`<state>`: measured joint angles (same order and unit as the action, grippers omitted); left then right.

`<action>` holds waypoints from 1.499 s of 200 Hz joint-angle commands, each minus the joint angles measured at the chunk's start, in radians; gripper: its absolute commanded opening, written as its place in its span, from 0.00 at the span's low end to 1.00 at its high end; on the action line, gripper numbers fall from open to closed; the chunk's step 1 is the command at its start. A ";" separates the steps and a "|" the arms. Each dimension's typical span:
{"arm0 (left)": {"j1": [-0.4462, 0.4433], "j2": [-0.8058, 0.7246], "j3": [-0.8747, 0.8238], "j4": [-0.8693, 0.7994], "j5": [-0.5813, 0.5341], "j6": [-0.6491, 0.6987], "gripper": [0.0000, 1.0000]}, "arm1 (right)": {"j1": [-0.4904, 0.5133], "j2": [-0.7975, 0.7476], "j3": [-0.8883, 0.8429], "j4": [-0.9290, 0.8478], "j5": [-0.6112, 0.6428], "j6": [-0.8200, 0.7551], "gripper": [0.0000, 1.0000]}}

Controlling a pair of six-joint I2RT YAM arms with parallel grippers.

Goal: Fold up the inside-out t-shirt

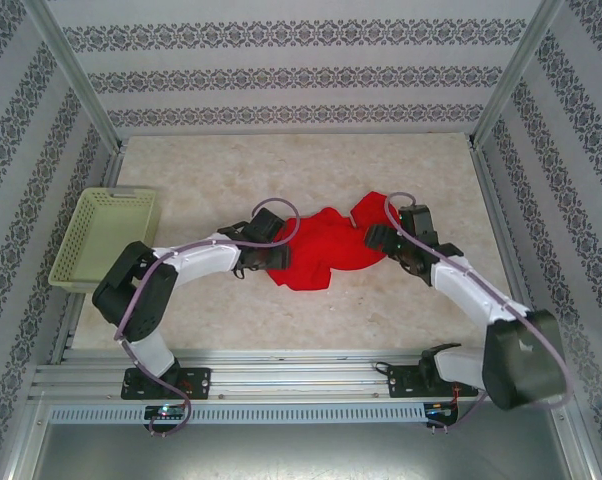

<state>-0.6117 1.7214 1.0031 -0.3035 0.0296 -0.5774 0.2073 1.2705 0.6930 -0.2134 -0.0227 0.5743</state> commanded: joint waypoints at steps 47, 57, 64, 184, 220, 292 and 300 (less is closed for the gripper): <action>0.085 -0.014 0.050 -0.026 0.089 0.001 0.11 | -0.073 0.301 0.207 0.068 -0.101 -0.014 0.36; 0.111 -0.043 0.070 -0.050 0.086 0.010 0.06 | -0.073 0.291 0.232 0.055 -0.092 -0.018 0.22; 0.128 -0.065 0.089 -0.070 0.077 0.017 0.04 | -0.070 0.279 0.253 0.044 -0.086 -0.024 0.14; 0.198 -0.562 0.120 -0.169 -0.063 0.127 0.00 | 0.121 -0.158 0.350 -0.127 0.048 -0.133 0.00; 0.170 -0.536 -0.115 -0.149 0.175 0.056 0.01 | 0.157 -0.163 0.075 -0.110 0.036 -0.041 0.00; 0.135 -0.427 0.025 -0.221 0.009 0.104 0.64 | 0.170 -0.171 -0.116 -0.131 -0.004 0.067 0.04; 0.139 -0.366 0.099 -0.238 -0.026 0.109 0.69 | 0.175 -0.168 -0.112 -0.136 -0.009 0.071 0.05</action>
<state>-0.4824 1.2602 0.9112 -0.5186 0.1337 -0.4908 0.3630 1.1168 0.5777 -0.3599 -0.0013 0.6010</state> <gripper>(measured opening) 0.639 0.051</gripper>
